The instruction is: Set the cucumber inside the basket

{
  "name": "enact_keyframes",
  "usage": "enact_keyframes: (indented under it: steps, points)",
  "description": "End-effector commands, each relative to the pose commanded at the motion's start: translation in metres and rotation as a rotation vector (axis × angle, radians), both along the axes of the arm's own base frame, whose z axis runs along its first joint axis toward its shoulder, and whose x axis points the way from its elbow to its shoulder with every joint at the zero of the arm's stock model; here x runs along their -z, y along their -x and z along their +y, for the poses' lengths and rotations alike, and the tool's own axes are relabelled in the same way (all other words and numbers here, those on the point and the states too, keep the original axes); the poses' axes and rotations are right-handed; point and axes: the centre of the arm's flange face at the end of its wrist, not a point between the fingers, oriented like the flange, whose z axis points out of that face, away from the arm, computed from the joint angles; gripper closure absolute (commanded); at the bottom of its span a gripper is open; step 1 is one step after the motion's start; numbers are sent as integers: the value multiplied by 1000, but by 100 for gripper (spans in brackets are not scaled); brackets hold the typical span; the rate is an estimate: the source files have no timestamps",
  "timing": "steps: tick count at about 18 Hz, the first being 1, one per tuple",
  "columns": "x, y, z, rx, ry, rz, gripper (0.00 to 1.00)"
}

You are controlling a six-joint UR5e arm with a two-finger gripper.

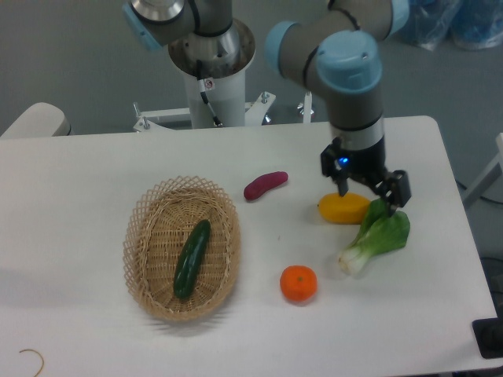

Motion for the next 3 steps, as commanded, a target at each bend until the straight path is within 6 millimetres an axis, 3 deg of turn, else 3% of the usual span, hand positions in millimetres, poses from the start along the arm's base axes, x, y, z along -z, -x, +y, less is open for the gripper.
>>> enact_keyframes:
  steps: [3]
  points:
    - [0, -1, 2, 3, -4, -2, 0]
